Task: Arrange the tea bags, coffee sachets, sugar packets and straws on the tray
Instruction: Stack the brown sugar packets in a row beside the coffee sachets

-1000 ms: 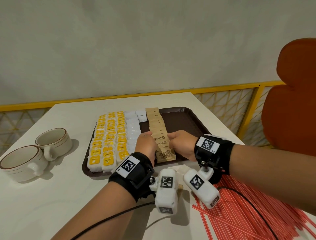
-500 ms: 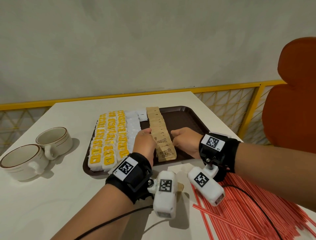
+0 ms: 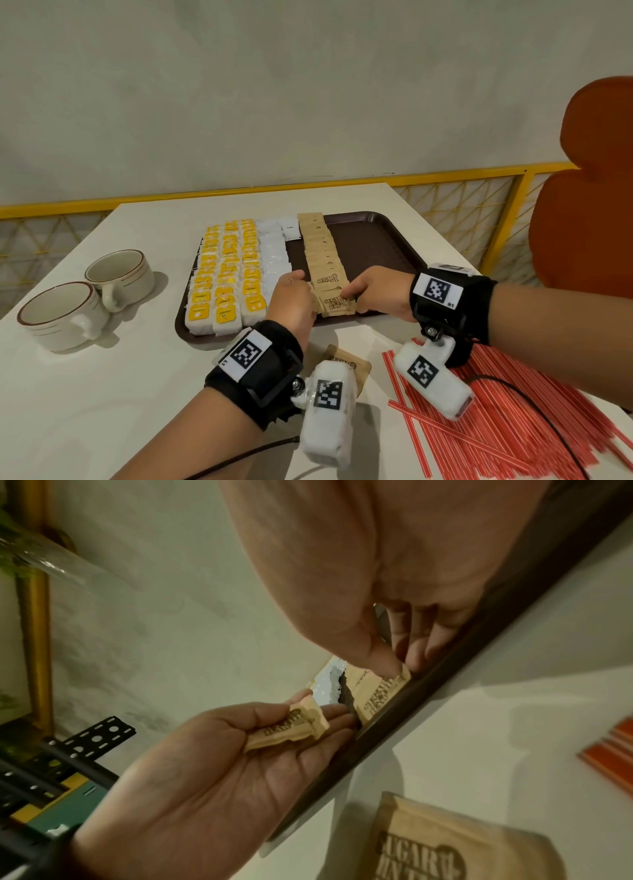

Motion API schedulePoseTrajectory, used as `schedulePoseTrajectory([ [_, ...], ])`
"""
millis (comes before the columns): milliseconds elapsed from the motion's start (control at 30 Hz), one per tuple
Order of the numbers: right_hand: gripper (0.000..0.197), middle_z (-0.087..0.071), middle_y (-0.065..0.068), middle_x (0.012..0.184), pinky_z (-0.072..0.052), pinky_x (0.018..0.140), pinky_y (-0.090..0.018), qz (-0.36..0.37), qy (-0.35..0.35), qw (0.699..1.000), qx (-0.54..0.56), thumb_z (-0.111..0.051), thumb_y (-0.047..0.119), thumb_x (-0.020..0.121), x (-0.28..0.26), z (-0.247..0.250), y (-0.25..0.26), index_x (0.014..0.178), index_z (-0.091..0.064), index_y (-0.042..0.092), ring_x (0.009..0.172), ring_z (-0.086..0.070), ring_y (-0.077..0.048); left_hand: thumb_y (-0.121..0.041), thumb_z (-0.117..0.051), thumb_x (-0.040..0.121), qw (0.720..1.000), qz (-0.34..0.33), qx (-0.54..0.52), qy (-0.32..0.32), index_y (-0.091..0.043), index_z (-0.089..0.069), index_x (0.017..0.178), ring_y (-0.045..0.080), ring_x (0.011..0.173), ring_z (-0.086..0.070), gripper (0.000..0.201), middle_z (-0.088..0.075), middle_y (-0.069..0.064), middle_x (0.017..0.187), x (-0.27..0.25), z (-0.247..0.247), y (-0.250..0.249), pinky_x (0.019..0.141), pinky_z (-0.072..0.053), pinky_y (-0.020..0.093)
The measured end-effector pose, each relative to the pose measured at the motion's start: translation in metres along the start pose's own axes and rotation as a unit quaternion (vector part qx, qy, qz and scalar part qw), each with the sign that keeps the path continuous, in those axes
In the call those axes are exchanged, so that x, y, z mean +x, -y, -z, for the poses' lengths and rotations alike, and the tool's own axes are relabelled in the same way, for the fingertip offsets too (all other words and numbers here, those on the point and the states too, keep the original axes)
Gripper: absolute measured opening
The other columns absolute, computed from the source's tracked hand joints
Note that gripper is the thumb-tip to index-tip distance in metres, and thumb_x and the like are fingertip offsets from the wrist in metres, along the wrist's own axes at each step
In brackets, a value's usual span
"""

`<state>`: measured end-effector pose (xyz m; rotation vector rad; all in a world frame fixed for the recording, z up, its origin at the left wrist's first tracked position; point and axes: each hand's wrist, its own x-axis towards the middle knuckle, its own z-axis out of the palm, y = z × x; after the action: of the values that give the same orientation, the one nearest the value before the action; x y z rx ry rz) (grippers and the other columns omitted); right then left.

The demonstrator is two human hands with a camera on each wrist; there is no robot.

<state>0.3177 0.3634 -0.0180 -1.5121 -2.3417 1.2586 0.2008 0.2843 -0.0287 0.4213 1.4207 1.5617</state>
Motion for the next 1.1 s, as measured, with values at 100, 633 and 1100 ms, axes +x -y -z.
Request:
schedulePoseTrajectory([
  [100,0.044,-0.059,-0.006,0.132,-0.041,0.106,-0.029,0.011,-0.007,1.0,-0.028,-0.055,-0.008,0.087,0.0,-0.003,0.002,0.129,-0.059,0.006,0.121,-0.055,-0.02,0.002,-0.021,0.097,1.0,0.0,-0.008,0.0,-0.012,-0.038,0.135,0.025,0.086,-0.06,0.043,-0.057,0.007,0.089,0.0,-0.002,-0.001,0.074,-0.052,0.035],
  [633,0.041,-0.062,-0.007,0.128,-0.042,0.106,-0.031,0.014,-0.016,1.0,0.021,-0.055,-0.01,0.087,0.006,0.002,-0.005,0.125,-0.061,0.005,0.118,-0.057,-0.019,0.001,-0.022,0.098,1.0,-0.016,0.014,-0.016,-0.015,-0.039,0.134,0.028,0.098,-0.061,0.044,-0.057,0.007,0.095,0.012,-0.003,0.002,0.088,-0.052,0.042],
  [1100,0.026,-0.062,0.003,0.085,-0.048,0.075,-0.023,0.091,-0.039,0.991,-0.087,-0.08,0.012,0.075,0.007,0.006,-0.004,0.1,-0.072,0.013,0.078,-0.057,-0.012,0.002,-0.022,0.096,1.0,-0.001,-0.001,0.0,-0.013,-0.038,0.135,0.027,0.093,-0.06,0.045,-0.057,0.009,0.096,0.005,-0.003,0.002,0.079,-0.05,0.035],
])
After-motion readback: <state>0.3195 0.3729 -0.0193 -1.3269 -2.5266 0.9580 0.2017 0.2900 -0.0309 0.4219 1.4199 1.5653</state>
